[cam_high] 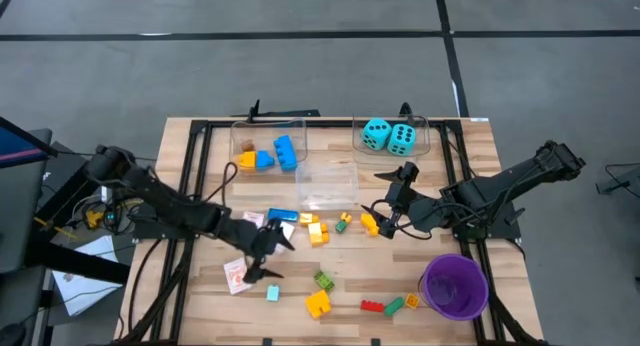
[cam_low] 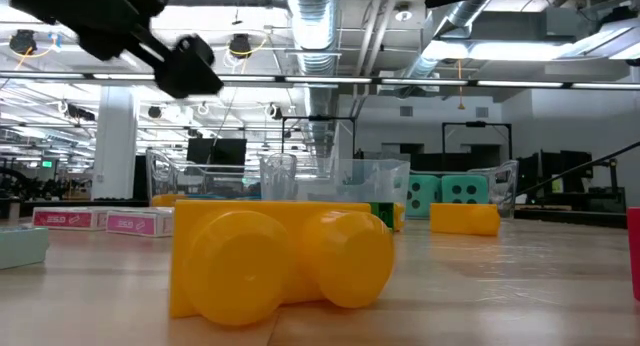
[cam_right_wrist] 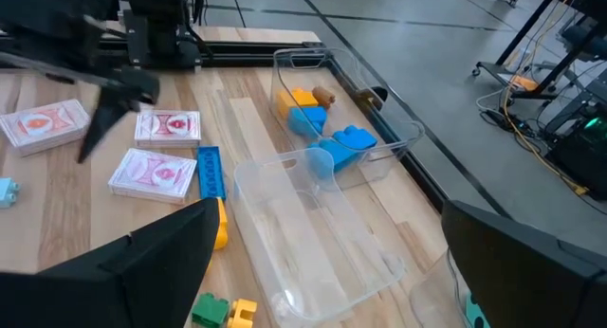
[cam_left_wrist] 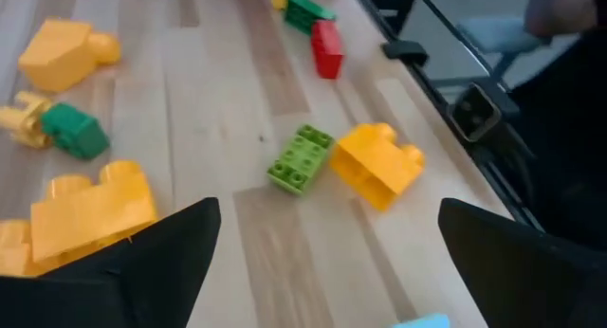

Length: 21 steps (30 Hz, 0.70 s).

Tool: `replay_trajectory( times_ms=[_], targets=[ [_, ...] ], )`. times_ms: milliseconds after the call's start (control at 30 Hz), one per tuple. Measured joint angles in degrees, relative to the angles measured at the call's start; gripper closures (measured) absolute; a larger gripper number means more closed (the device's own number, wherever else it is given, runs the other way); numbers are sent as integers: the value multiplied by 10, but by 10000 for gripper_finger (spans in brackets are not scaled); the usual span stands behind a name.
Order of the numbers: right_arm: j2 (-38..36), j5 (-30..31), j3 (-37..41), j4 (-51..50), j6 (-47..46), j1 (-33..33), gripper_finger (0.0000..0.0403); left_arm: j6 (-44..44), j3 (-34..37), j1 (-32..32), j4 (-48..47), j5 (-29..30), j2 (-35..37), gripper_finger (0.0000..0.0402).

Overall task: Pick & Place Toys
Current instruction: Put the red deck of cards into the bottom transparent bin

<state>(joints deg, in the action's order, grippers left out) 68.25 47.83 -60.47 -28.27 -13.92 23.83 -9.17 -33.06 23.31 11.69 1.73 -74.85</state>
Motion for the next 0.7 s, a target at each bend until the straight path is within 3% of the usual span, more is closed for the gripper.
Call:
replay_trajectory(
  times_ms=[233,700],
  targets=[
    [0,0,0,0,-5,0,7,3,0,21,-62,90,15,3],
    [0,0,0,-3,-7,0,7,-99,0,22,-349,120,14,2]
  ],
)
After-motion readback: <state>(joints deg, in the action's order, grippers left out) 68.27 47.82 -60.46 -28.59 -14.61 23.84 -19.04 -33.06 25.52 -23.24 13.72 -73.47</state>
